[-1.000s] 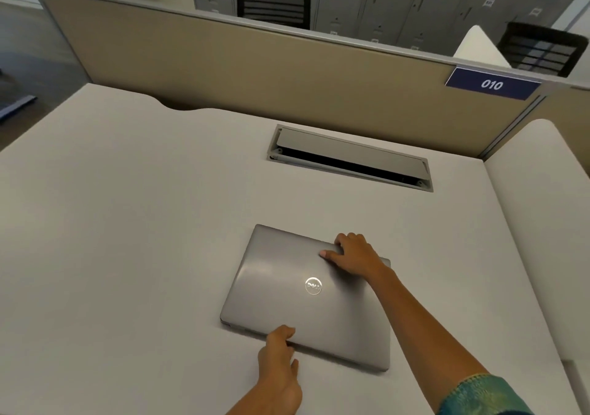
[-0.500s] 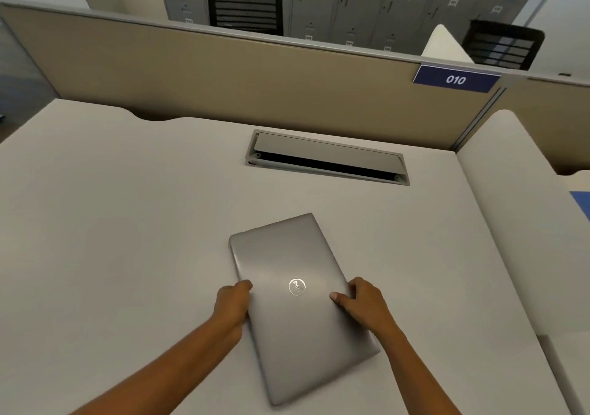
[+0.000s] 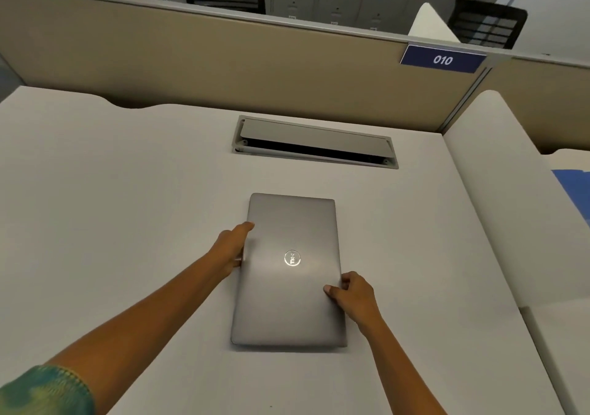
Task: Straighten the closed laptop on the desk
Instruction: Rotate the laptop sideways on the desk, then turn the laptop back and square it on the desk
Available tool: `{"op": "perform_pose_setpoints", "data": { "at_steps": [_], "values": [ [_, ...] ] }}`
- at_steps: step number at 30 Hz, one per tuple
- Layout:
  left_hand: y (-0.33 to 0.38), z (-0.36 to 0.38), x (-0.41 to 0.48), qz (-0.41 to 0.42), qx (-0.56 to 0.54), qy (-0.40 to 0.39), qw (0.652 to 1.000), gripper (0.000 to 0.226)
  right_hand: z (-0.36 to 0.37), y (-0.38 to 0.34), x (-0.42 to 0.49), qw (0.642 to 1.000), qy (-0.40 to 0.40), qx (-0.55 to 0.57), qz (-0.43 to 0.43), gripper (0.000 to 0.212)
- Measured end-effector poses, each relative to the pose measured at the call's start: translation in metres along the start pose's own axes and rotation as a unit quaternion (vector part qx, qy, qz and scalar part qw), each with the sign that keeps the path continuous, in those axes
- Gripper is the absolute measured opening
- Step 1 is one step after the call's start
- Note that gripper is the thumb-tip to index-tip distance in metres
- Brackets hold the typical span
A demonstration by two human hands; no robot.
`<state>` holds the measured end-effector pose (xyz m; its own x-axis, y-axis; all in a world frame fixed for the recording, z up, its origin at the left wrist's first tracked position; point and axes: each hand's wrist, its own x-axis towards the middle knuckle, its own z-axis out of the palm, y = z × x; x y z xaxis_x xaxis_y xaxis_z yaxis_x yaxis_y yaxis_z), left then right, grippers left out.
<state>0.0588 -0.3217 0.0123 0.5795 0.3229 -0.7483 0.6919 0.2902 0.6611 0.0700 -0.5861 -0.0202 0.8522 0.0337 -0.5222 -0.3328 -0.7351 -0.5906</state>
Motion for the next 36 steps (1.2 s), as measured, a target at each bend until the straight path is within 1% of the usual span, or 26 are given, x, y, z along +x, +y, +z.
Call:
{"op": "perform_pose_setpoints", "data": {
  "at_steps": [3, 7, 9, 11, 12, 13, 15, 17, 18, 19, 20, 21, 24, 26, 29, 32, 34, 36],
  "values": [
    [-0.003, 0.000, 0.002, 0.004, 0.023, 0.001, 1.000, 0.064, -0.003, 0.000, 0.003, 1.000, -0.010, -0.013, 0.005, 0.044],
    [-0.009, -0.002, -0.016, 0.026, 0.030, 0.017, 0.999, 0.057, -0.018, -0.011, 0.011, 0.994, -0.042, -0.099, -0.009, 0.047],
    [-0.023, -0.005, -0.036, 0.055, 0.025, 0.049, 0.997, 0.053, -0.028, -0.024, 0.021, 0.991, -0.008, -0.129, -0.037, 0.052],
    [-0.048, -0.009, -0.061, 0.085, -0.015, 0.091, 0.992, 0.049, -0.036, -0.042, 0.034, 0.988, 0.035, -0.125, -0.079, 0.053],
    [-0.063, -0.010, -0.075, 0.085, -0.048, 0.108, 0.989, 0.047, -0.038, -0.052, 0.043, 0.986, 0.048, -0.122, -0.099, 0.052],
    [-0.079, -0.011, -0.089, 0.071, -0.084, 0.121, 0.987, 0.045, -0.039, -0.062, 0.052, 0.984, 0.055, -0.125, -0.118, 0.051],
    [-0.110, -0.008, -0.115, 0.000, -0.165, 0.129, 0.978, 0.045, -0.038, -0.083, 0.071, 0.976, 0.063, -0.143, -0.151, 0.050],
    [-0.131, -0.001, -0.134, -0.111, -0.255, 0.098, 0.956, 0.039, -0.033, -0.105, 0.090, 0.967, 0.059, -0.164, -0.185, 0.053],
    [-0.135, 0.003, -0.140, -0.170, -0.285, 0.067, 0.941, 0.038, -0.030, -0.115, 0.098, 0.962, 0.050, -0.178, -0.201, 0.055],
    [-0.137, 0.007, -0.144, -0.219, -0.304, 0.031, 0.927, 0.042, -0.027, -0.125, 0.107, 0.955, 0.038, -0.198, -0.217, 0.057],
    [-0.135, 0.010, -0.145, -0.249, -0.322, -0.002, 0.913, 0.048, -0.024, -0.133, 0.115, 0.946, 0.025, -0.226, -0.233, 0.059],
    [-0.131, 0.013, -0.144, -0.262, -0.338, -0.024, 0.904, 0.054, -0.021, -0.141, 0.122, 0.934, 0.013, -0.258, -0.246, 0.060],
    [-0.117, 0.025, -0.141, -0.245, -0.384, -0.054, 0.888, 0.069, -0.012, -0.156, 0.138, 0.910, -0.031, -0.326, -0.256, 0.062],
    [-0.111, 0.035, -0.138, -0.237, -0.407, -0.052, 0.881, 0.072, -0.006, -0.159, 0.141, 0.901, -0.055, -0.348, -0.253, 0.058],
    [-0.109, 0.043, -0.135, -0.236, -0.425, -0.045, 0.873, 0.070, 0.002, -0.149, 0.140, 0.893, -0.038, -0.358, -0.269, 0.058],
    [-0.109, 0.040, -0.133, -0.237, -0.435, -0.064, 0.866, 0.073, 0.003, -0.138, 0.137, 0.886, -0.018, -0.371, -0.278, 0.063],
    [-0.110, 0.036, -0.131, -0.233, -0.433, -0.083, 0.867, 0.068, 0.000, -0.138, 0.136, 0.889, -0.017, -0.373, -0.266, 0.067],
    [-0.111, 0.031, -0.129, -0.229, -0.419, -0.094, 0.873, 0.069, -0.006, -0.138, 0.136, 0.898, -0.018, -0.364, -0.245, 0.068]
  ]
}}
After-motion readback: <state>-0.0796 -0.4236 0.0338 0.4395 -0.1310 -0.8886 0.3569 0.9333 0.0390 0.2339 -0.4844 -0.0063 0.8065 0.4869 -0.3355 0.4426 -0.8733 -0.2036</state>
